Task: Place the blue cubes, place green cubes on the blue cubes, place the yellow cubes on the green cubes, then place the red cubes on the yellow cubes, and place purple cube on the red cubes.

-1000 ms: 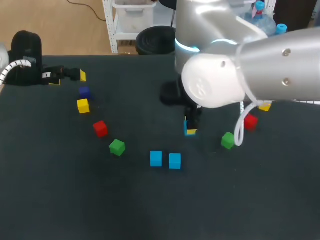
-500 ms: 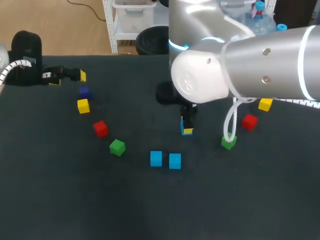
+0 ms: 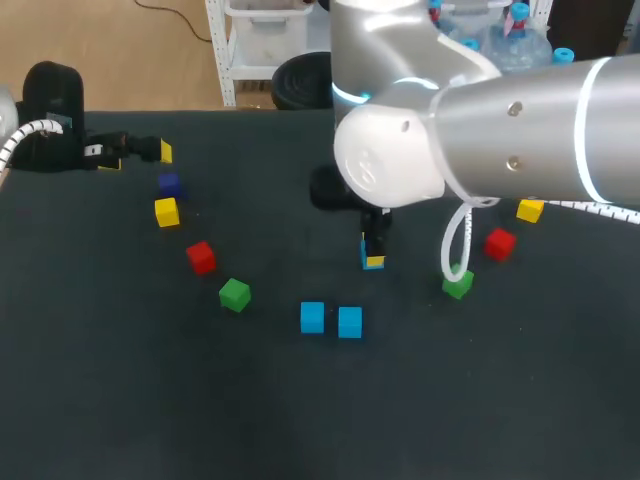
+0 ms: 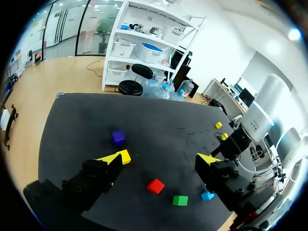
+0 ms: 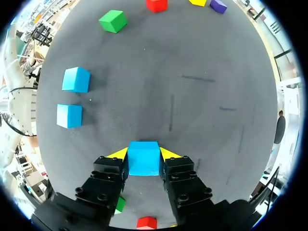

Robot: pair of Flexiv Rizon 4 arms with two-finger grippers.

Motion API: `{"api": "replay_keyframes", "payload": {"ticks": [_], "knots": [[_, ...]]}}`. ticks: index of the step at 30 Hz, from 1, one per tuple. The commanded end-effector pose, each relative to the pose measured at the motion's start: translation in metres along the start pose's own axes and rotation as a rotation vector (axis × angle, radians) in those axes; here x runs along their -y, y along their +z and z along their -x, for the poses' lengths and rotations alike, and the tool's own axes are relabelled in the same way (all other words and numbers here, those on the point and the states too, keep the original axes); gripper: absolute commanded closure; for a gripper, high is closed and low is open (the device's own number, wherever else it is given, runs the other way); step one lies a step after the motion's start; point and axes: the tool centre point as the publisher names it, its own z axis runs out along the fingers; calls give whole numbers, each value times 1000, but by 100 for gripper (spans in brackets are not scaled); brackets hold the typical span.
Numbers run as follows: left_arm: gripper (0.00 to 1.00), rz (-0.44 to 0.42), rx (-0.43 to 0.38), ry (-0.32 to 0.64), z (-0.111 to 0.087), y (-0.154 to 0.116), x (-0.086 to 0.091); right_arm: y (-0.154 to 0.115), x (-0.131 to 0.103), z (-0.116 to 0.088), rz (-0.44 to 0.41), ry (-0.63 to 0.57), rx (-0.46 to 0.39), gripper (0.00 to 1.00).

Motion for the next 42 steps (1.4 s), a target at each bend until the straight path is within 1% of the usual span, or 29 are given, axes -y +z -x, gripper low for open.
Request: {"api": "replay_keyframes", "payload": {"ticks": [1,24,26,27,28,29,30,32,33,34,42], "knots": [[0,-11,6,2,-1,0,-2,2,4,1,12,15,-7,100],[0,-11,6,2,-1,0,-2,5,4,-1,13,38,4,100],[0,-11,6,2,-1,0,-2,5,4,-1,13,40,6,91],[0,-11,6,2,-1,0,-2,5,4,-1,13,41,7,84],[0,-11,6,2,-1,0,-2,5,4,-1,13,44,8,70],[0,-11,6,2,-1,0,-2,5,4,-1,13,45,9,63],[0,-11,6,2,-1,0,-2,5,4,-1,13,45,9,58],[0,-11,6,2,-1,0,-2,5,4,-2,13,48,12,55],[0,-11,6,2,-1,0,-2,5,4,-2,13,50,13,35],[0,-11,6,2,-1,0,-2,5,5,-2,12,54,13,0],[0,-11,6,2,-1,0,-2,1,4,-2,10,67,27,0]]}}
